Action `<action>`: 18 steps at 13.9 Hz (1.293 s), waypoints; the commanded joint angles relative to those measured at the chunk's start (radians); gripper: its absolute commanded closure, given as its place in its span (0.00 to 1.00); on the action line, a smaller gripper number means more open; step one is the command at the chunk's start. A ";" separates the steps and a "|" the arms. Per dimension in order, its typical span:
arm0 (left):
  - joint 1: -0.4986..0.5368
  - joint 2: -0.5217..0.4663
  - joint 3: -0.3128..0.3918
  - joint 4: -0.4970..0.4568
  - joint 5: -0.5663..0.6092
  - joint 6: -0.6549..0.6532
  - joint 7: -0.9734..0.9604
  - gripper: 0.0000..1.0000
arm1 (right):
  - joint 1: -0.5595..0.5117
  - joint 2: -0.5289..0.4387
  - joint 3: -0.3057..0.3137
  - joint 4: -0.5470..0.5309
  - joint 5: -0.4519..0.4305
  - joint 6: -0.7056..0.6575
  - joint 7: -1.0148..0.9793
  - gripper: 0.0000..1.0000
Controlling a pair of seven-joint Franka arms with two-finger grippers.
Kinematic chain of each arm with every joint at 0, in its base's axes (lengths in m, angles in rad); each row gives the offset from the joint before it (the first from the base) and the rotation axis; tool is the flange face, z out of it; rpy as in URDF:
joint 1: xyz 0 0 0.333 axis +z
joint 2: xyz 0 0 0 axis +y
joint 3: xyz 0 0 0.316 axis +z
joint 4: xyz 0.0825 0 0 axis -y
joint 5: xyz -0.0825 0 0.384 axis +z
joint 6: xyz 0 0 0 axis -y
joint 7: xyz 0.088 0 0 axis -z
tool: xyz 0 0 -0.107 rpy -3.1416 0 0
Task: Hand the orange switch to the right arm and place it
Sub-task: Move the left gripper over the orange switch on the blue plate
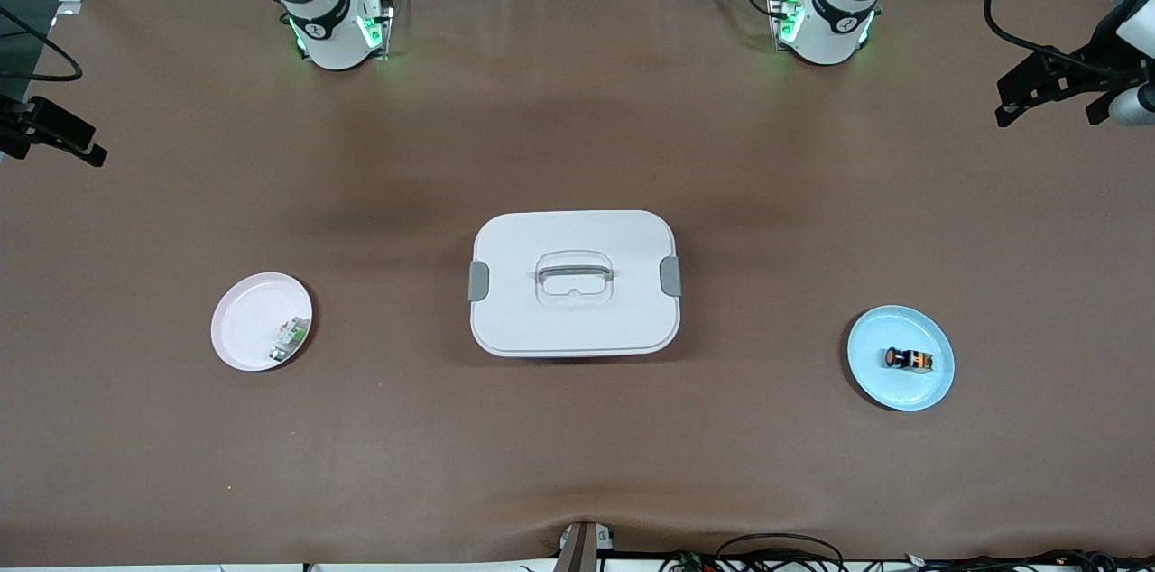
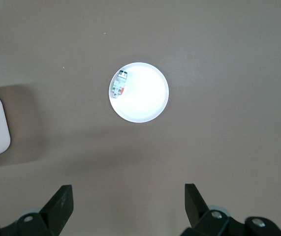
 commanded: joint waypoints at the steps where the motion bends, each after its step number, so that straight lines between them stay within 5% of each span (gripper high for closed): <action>1: 0.001 0.011 -0.005 0.023 -0.002 -0.004 -0.004 0.00 | -0.008 0.013 0.007 0.026 -0.009 -0.006 -0.002 0.00; 7: 0.012 0.083 0.001 0.049 -0.019 0.000 0.016 0.00 | -0.006 0.013 0.007 0.026 -0.010 -0.006 -0.002 0.00; 18: 0.075 0.316 0.004 0.029 0.009 0.253 0.074 0.00 | -0.006 0.013 0.007 0.026 -0.010 -0.006 -0.002 0.00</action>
